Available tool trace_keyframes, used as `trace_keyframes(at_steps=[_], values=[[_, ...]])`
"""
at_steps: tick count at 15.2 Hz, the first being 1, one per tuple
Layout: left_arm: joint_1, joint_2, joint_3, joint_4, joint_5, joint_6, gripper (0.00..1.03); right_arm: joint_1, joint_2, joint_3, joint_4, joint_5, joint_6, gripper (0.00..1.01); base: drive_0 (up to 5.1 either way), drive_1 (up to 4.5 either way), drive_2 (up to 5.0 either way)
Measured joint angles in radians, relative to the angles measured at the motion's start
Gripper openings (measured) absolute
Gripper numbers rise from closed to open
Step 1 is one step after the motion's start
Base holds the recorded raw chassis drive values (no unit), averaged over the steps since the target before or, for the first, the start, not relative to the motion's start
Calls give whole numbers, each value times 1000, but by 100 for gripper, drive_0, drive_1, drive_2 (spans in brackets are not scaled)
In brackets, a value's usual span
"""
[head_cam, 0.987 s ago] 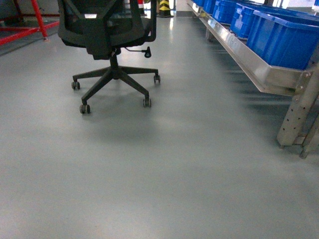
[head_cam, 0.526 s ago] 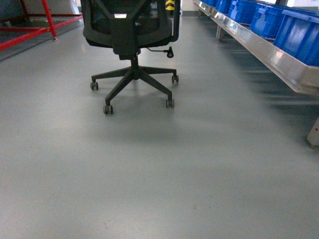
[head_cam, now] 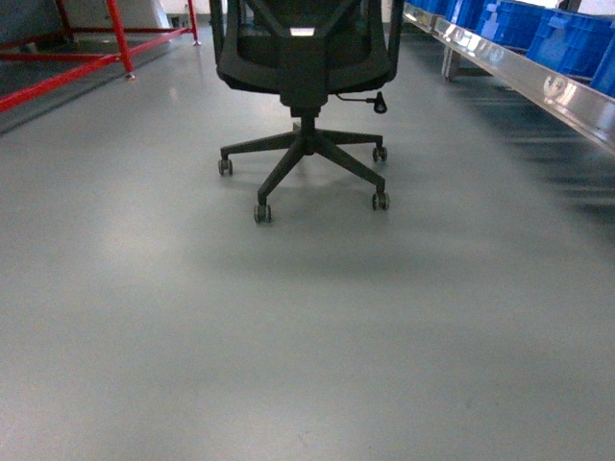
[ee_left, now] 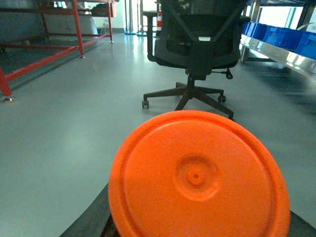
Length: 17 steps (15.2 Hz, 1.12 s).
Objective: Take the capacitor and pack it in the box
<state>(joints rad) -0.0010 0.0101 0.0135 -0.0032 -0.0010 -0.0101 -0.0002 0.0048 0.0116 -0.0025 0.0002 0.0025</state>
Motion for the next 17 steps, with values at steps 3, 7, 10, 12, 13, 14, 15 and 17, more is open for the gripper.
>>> trace_keyframes(at_steps=[3,7,10,12,13,14,15,17], values=[[0,0,0,-5,0,0,44,0,0,0,-3,0,0,98,-501,244,244],[0,0,0,-3,0,0,44,0,0,0,0,0,0,98,-499,247,247],[0,0,0,-5,1,0,44,0,0,0,-5,0,0,98,-495,251,251],[0,0,0,-4,0,0,44,0,0,0,0,0,0,98,-501,245,245],[0,0,0,-4,0,0,44,0,0,0,-4,0,0,98,-511,235,235],[0,0,0,-4,0,0,44,0,0,0,-3,0,0,98,-511,235,235],[0,0,0,-2,0,0,44,0,0,0,-1,0,0,98,-508,238,238],[0,0,0,-3,0,0,44,0,0,0,-2,0,0,98,-500,245,245]])
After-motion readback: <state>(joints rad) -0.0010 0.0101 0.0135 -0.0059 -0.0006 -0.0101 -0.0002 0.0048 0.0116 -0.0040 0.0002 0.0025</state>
